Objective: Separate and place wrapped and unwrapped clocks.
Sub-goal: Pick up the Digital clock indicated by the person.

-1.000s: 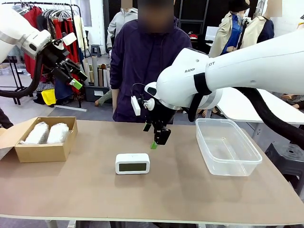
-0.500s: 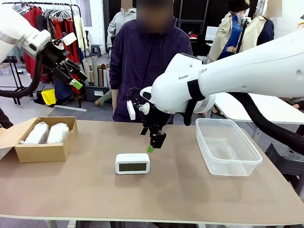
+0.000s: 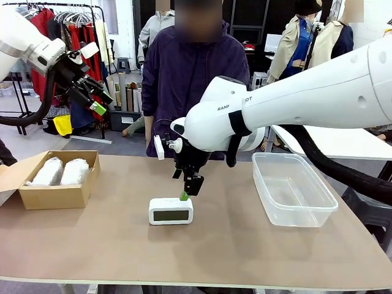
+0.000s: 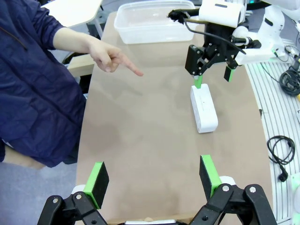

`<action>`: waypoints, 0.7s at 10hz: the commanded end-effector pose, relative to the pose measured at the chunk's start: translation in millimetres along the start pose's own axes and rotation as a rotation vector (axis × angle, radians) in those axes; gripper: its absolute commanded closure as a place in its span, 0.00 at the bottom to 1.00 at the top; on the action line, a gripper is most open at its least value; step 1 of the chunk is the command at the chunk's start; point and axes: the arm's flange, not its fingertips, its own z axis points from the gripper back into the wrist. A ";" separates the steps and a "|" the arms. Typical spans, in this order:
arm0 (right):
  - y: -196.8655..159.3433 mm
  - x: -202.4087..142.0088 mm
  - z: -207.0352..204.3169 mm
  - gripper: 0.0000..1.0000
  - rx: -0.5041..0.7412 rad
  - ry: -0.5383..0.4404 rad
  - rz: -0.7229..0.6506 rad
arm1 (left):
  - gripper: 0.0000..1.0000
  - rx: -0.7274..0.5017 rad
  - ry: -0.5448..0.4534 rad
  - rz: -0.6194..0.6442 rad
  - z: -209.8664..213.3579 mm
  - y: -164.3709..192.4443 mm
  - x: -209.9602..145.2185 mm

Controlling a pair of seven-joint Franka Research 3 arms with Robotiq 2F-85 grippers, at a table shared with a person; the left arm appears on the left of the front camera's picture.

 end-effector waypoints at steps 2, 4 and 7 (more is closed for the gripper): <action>-7.6 5.7 -10.4 0.00 0.000 -0.045 -0.033 | 0.00 -0.007 0.004 -0.017 2.3 -1.1 -0.1; -11.4 4.7 -21.1 0.00 -0.002 -0.036 -0.073 | 0.00 -0.007 0.004 -0.017 2.3 -1.1 -0.1; -22.1 2.8 -34.8 0.00 0.005 -0.005 -0.132 | 0.00 -0.007 0.004 -0.017 2.3 -1.1 -0.1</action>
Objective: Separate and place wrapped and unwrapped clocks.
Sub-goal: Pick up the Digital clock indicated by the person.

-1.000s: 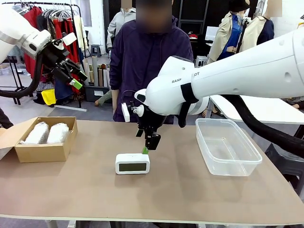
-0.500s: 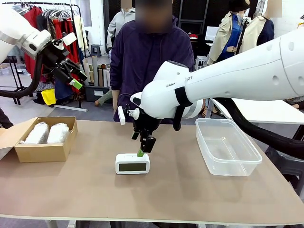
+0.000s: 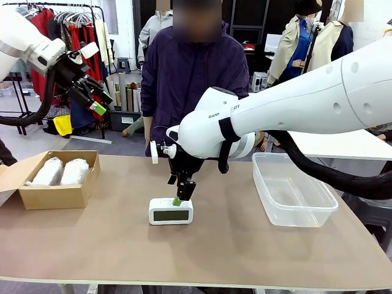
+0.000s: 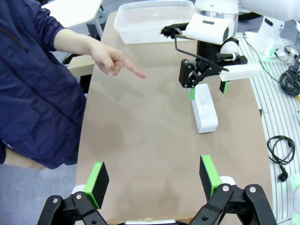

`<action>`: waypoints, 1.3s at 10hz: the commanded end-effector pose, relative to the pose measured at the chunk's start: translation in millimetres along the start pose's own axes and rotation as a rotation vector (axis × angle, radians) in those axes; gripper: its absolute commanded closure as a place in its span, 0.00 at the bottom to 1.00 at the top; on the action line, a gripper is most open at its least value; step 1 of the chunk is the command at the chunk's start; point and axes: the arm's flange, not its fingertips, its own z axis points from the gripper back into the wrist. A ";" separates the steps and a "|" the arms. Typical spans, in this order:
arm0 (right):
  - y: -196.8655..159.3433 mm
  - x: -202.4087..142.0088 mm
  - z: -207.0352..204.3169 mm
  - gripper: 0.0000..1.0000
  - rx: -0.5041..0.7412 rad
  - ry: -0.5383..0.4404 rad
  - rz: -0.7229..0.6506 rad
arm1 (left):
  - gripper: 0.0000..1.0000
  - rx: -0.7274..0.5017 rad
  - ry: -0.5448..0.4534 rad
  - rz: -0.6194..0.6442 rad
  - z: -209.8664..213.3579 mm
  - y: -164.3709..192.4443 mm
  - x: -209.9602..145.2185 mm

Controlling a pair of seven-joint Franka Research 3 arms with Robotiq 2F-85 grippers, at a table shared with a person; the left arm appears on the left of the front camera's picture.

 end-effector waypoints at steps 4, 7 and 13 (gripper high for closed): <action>-7.0 9.0 -21.4 0.00 0.006 0.094 -0.103 | 0.00 -0.007 0.004 -0.017 2.3 -1.1 -0.1; -7.8 7.5 -36.1 0.00 0.040 0.134 -0.116 | 0.00 -0.007 0.004 -0.017 2.3 -1.1 -0.1; -3.1 1.4 -57.1 0.02 0.084 0.150 -0.024 | 0.00 -0.007 0.004 -0.017 2.3 -1.1 -0.1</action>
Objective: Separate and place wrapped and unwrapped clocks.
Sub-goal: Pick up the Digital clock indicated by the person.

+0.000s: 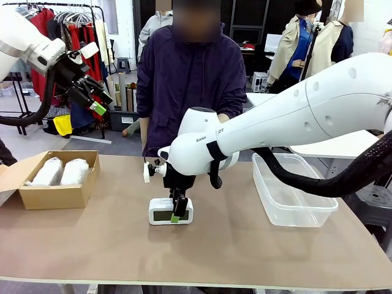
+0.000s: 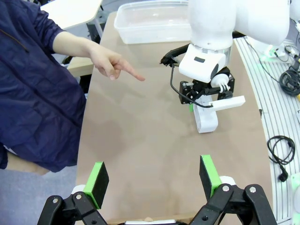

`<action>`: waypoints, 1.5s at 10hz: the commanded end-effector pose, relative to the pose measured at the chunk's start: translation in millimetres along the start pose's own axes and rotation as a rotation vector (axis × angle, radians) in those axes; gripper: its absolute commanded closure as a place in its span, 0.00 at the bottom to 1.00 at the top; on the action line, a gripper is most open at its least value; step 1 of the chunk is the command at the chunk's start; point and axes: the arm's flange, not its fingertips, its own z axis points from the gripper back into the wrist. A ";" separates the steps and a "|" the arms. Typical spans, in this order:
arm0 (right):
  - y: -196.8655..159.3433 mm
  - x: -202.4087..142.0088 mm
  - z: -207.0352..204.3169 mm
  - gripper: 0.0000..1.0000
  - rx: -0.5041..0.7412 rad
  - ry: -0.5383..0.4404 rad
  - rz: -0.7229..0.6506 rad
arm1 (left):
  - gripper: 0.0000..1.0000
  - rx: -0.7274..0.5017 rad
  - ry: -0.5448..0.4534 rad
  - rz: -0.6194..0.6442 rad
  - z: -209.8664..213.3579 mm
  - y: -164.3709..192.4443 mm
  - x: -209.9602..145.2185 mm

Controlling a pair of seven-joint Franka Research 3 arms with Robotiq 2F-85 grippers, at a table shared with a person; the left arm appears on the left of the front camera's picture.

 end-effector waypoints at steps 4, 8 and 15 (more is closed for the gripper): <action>4.2 0.3 6.8 0.82 -0.001 0.032 0.071 | 0.00 -0.007 0.004 -0.017 2.3 -1.1 -0.1; 8.1 2.5 9.1 1.00 0.010 0.048 0.142 | 0.00 -0.007 0.004 -0.017 2.3 -1.1 -0.1; 35.7 33.2 130.1 1.00 -0.121 -0.088 0.162 | 0.00 -0.007 0.004 -0.017 2.3 -1.1 -0.1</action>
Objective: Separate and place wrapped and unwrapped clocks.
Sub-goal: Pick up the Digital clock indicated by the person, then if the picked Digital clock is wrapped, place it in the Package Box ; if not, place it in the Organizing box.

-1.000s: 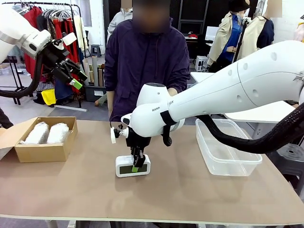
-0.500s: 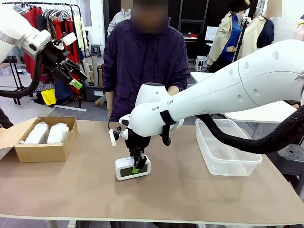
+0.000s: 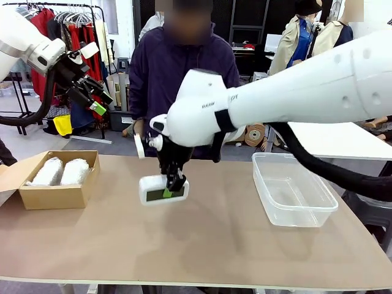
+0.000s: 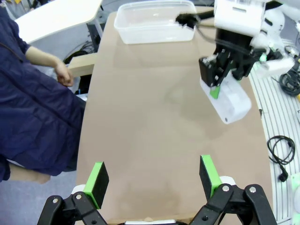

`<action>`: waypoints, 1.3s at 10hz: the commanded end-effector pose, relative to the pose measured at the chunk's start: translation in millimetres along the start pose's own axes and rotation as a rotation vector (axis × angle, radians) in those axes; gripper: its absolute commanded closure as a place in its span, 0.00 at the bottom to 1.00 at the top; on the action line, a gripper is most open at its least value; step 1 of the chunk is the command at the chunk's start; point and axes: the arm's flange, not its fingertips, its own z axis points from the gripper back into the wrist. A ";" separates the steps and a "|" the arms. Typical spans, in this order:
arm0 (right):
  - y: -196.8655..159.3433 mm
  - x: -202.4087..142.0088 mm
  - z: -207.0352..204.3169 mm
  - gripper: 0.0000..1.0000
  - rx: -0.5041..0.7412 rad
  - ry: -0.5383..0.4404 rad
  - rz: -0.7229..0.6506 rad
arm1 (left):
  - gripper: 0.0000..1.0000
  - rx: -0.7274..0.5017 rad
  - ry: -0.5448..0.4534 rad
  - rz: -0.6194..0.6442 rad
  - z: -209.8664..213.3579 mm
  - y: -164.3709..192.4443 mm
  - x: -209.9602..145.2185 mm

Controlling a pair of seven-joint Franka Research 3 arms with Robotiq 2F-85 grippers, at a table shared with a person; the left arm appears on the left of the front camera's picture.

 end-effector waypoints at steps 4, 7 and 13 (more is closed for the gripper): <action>-14.5 18.6 89.9 1.00 -0.073 0.049 -0.092 | 0.00 -0.007 0.004 -0.017 2.3 -1.2 0.0; -20.8 28.5 145.8 1.00 -0.167 -0.014 -0.126 | 0.00 -0.007 0.004 -0.017 2.3 -1.2 0.0; -23.1 28.2 152.1 1.00 -0.171 -0.020 -0.104 | 0.00 -0.007 0.004 -0.017 2.3 -1.2 0.0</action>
